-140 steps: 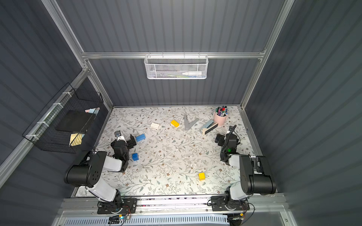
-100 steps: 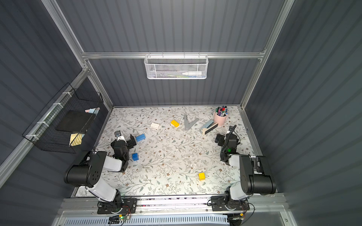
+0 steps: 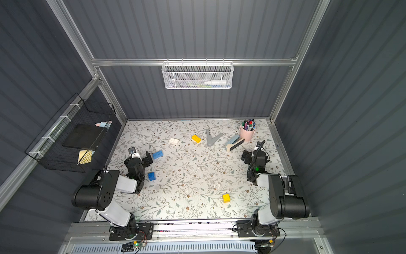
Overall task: Assemble a spoon with lego
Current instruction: Pick up the lego brick from the center of the board.
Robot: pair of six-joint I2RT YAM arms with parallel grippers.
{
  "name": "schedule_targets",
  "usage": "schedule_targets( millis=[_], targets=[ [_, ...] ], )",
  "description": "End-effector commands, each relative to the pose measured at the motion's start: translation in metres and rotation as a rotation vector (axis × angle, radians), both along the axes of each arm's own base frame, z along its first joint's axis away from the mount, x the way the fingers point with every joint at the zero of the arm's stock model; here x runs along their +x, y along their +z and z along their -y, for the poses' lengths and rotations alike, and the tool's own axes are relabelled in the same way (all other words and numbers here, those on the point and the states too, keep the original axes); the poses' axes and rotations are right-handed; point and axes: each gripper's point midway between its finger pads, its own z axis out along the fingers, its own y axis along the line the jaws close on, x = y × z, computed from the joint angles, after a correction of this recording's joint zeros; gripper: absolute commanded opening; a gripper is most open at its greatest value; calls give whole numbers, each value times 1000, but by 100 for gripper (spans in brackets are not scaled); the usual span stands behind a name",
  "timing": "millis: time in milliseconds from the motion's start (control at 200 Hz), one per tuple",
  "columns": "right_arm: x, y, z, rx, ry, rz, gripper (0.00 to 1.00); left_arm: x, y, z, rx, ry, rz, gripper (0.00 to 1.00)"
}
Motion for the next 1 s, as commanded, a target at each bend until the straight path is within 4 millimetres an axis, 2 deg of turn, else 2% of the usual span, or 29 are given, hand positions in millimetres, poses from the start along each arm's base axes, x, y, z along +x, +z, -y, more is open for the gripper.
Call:
schedule_targets(
  millis=[0, 45, 60, 95, 125, 190, 255, 325, 430, 535, 640, 765, 996],
  targets=[
    [1, 55, -14, -100, 49, 82, 99, 14, 27, 7, 70, 33, -67, 99],
    [-8, 71, -22, 11, 20, 8, 99, 25, 48, 7, 45, 104, -148, 99],
    [-12, 81, -26, 60, 25, -12, 99, 25, 53, 5, 32, 128, -182, 99],
    [-21, 88, -38, 139, 46, -77, 99, 29, 70, 7, -23, 168, -222, 99],
    [-31, 89, -47, 179, 47, -133, 99, 32, 83, 17, -60, 148, -254, 99],
    [-56, 90, -75, 253, 103, -230, 99, 28, 95, 40, -113, 90, -376, 99],
    [-79, 91, -106, 293, 199, -279, 99, 8, 85, 56, -183, 30, -537, 99],
    [-103, 91, -138, 320, 296, -337, 99, -27, 67, 65, -248, 0, -683, 99],
    [-138, 81, -164, 341, 334, -473, 99, -67, 51, 68, -294, -31, -759, 99],
    [-162, 69, -177, 355, 347, -554, 99, -94, 30, 66, -288, -18, -866, 99],
    [-180, 59, -182, 406, 350, -613, 99, -109, 10, 61, -281, 18, -915, 99],
    [-193, 46, -177, 456, 324, -640, 99, -114, -13, 64, -297, 17, -965, 99],
    [-210, 28, -166, 487, 286, -665, 99, -114, -41, 81, -339, -62, -1021, 91]
  ],
)
